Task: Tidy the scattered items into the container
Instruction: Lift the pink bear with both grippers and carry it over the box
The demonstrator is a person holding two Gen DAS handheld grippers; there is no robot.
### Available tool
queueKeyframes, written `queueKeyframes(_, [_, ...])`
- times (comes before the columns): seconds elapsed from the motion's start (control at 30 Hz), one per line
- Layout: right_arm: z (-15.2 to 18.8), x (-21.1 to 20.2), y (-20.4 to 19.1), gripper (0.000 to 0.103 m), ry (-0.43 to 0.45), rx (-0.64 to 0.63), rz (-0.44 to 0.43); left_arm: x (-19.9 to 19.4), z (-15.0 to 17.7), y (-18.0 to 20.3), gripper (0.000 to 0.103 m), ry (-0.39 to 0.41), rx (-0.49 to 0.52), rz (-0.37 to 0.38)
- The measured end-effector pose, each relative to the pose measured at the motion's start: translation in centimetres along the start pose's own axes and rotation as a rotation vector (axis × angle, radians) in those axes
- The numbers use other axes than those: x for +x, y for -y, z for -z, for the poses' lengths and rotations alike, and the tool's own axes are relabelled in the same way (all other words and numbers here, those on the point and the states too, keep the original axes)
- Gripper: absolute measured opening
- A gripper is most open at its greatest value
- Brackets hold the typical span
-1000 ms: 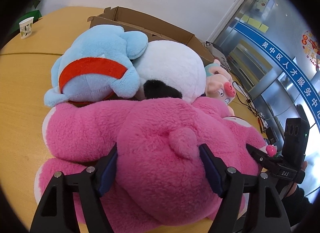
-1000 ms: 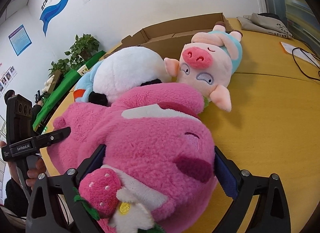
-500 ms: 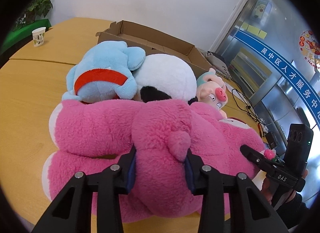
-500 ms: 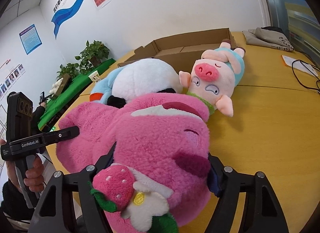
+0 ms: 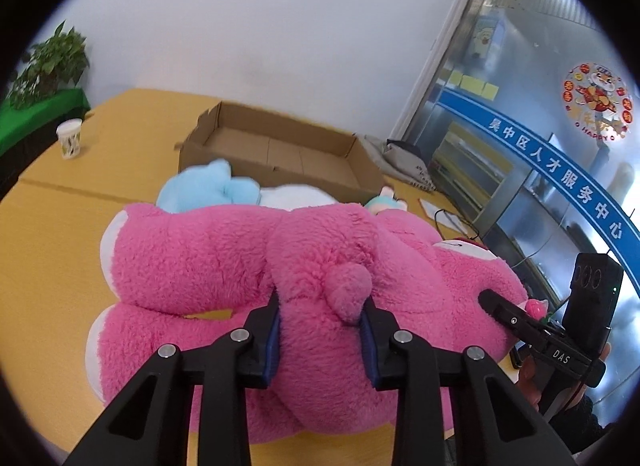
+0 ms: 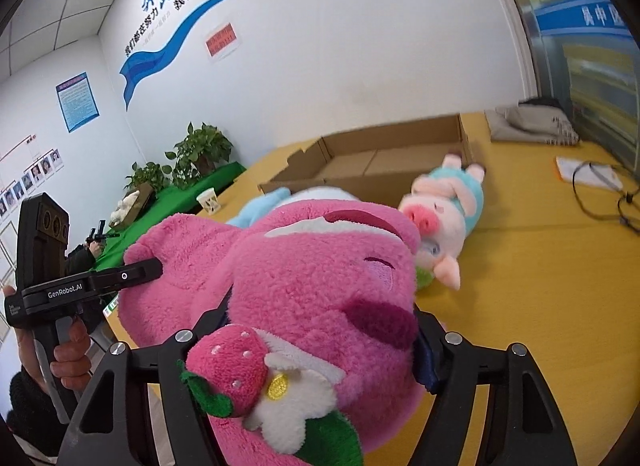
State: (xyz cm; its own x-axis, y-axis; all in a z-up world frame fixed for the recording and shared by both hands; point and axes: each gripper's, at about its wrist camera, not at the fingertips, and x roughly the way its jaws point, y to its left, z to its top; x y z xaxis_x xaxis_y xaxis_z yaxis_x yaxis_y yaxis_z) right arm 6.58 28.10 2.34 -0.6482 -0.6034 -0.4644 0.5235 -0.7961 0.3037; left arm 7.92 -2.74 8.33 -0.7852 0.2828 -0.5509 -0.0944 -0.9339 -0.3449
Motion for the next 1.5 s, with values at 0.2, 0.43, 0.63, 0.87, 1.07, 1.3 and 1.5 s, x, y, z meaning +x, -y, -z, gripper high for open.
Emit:
queueKeyframes(0.2, [-4.0, -1.1, -1.4, 0.077, 0.070, -0.005, 0.024, -0.5, -5.5, 0.3, 0.031, 0.018, 0.095, 0.062])
queueKeyframes(0.43, [-10.3, -0.1, -2.7, 0.077, 0.112, -0.026, 0.080, 0.8, -12.4, -0.5, 0.030, 0.062, 0.159, 0.118])
queueKeyframes(0.63, [-17.9, 2.0, -2.8, 0.077, 0.145, -0.062, 0.107, 2.6, -19.3, 0.0, 0.029, 0.105, 0.224, 0.107])
queueKeyframes(0.87, [-26.1, 4.7, -2.5, 0.077, 0.206, -0.114, 0.113, 5.0, -26.7, 0.7, 0.028, 0.148, 0.265, 0.078])
queueKeyframes(1.07, [-31.3, 8.3, -0.9, 0.077, 0.210, -0.133, 0.120, 9.4, -30.9, 0.0, 0.028, 0.148, 0.263, 0.074])
queueKeyframes(1.3, [-34.9, 14.5, 3.1, 0.077, 0.214, -0.105, 0.127, 18.1, -34.3, -2.7, 0.028, 0.130, 0.245, 0.102])
queueKeyframes(1.5, [-35.5, 22.6, 9.4, 0.077, 0.143, -0.035, 0.135, 28.1, -35.6, -5.5, 0.028, 0.046, 0.232, 0.092])
